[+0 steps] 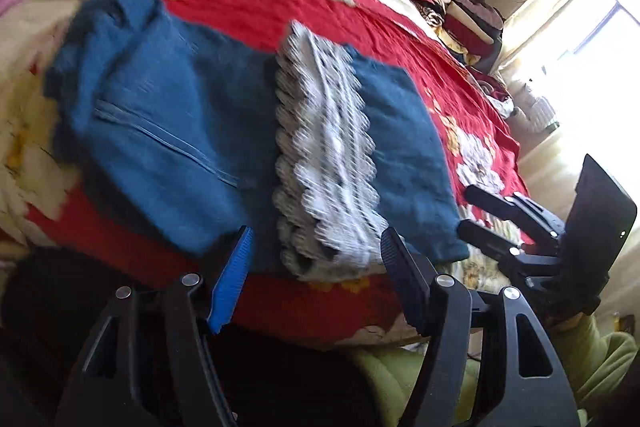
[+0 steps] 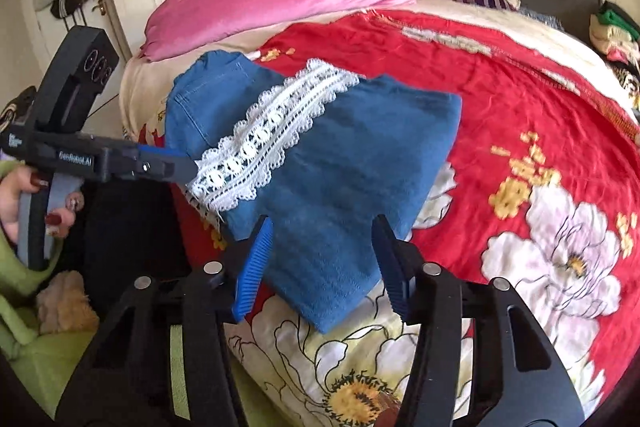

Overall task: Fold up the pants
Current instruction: 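Open both grippers and release the folded pants onto the bedspread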

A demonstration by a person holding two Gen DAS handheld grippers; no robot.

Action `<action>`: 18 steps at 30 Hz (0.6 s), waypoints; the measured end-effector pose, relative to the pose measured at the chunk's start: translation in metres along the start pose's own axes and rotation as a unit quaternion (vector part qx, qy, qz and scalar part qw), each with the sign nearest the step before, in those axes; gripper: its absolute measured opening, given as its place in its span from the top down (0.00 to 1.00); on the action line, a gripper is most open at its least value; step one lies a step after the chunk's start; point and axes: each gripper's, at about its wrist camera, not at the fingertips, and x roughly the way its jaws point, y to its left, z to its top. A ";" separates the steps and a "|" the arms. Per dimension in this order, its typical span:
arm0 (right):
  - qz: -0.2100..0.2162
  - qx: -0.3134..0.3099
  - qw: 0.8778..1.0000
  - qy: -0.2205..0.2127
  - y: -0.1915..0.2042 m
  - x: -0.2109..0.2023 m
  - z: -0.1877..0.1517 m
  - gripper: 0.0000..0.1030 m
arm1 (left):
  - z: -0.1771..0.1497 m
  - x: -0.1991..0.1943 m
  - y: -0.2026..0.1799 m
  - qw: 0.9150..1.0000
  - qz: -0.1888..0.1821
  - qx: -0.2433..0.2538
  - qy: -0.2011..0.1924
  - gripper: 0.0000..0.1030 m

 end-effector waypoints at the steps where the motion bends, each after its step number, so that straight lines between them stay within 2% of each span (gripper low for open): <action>1: 0.002 0.000 1.000 0.002 0.000 0.002 -0.002 0.57 | -0.001 0.006 -0.002 1.000 0.009 -0.001 0.001 0.38; 3: 0.002 0.003 1.000 0.008 -0.001 0.006 -0.005 0.57 | -0.002 0.018 -0.006 0.999 0.040 0.011 0.001 0.39; 4: 0.004 0.004 1.000 0.012 -0.001 0.009 -0.007 0.57 | -0.003 0.020 -0.007 0.999 0.048 0.014 -0.001 0.44; 5: 0.004 0.005 1.000 0.015 -0.002 0.011 -0.009 0.57 | -0.005 0.022 -0.009 0.997 0.072 0.028 -0.003 0.64; 6: 0.005 0.007 1.000 0.020 -0.003 0.014 -0.010 0.57 | -0.005 0.020 -0.010 0.996 0.076 0.036 -0.006 0.73; 9: 0.006 0.008 1.000 0.029 -0.002 0.018 -0.012 0.57 | -0.005 0.010 -0.007 0.997 0.068 0.040 -0.007 0.73; 11: 0.012 0.002 1.000 0.014 0.002 0.011 -0.006 0.57 | -0.007 0.004 -0.004 0.995 0.081 0.049 -0.013 0.73; 13: 0.018 -0.007 1.000 0.003 0.007 0.007 -0.001 0.57 | -0.006 0.005 -0.003 0.996 0.077 0.044 -0.011 0.72; 15: 0.011 -0.011 1.000 0.015 0.009 0.014 0.001 0.57 | -0.007 0.008 -0.007 0.995 0.084 0.059 -0.009 0.71; 18: -0.009 -0.002 0.998 0.055 0.004 0.032 -0.005 0.57 | -0.008 0.009 -0.011 0.994 0.086 0.070 -0.008 0.69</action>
